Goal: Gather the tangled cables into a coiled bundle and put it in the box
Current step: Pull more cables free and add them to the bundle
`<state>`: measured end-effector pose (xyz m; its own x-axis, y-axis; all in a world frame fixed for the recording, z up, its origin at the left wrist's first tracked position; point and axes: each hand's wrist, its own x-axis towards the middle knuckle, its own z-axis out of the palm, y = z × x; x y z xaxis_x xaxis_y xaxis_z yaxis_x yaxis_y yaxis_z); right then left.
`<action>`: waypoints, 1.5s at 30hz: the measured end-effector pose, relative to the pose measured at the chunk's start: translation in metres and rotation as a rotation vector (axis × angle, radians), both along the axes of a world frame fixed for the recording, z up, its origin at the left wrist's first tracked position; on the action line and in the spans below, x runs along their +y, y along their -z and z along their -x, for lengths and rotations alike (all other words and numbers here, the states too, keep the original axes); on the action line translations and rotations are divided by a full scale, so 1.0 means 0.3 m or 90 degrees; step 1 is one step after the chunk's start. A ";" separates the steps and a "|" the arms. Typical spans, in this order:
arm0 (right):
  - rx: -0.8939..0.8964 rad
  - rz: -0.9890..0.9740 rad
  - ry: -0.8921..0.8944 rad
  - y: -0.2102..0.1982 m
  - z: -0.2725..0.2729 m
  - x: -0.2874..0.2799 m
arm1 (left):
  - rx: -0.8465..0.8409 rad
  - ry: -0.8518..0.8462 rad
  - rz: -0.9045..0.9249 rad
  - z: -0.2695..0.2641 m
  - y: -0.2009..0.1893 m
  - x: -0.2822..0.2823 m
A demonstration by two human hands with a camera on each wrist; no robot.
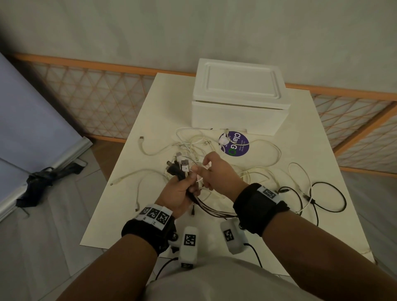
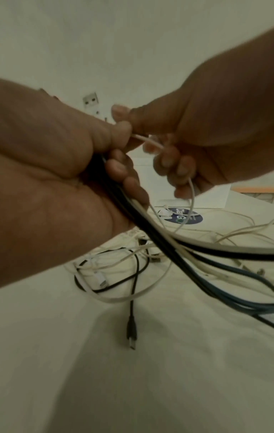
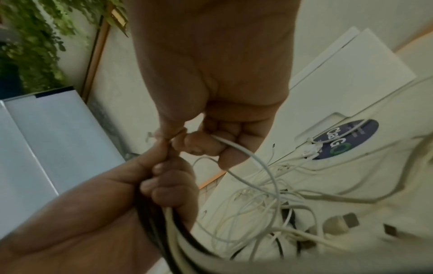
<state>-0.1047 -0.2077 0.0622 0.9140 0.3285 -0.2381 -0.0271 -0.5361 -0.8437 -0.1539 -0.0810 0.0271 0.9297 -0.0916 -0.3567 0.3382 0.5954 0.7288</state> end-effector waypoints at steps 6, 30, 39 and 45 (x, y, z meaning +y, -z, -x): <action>-0.203 0.358 -0.275 0.016 -0.026 -0.069 | 0.094 -0.162 0.077 -0.026 -0.001 0.063; -0.213 -0.125 0.024 -0.204 -0.101 0.001 | -0.073 -0.047 -0.214 -0.131 -0.185 0.066; -0.194 0.135 -0.172 -0.165 -0.117 0.023 | -0.117 -0.008 -0.008 -0.178 -0.228 0.067; -0.272 0.062 -0.043 -0.235 -0.160 -0.004 | -0.135 0.004 -0.108 -0.211 -0.162 0.077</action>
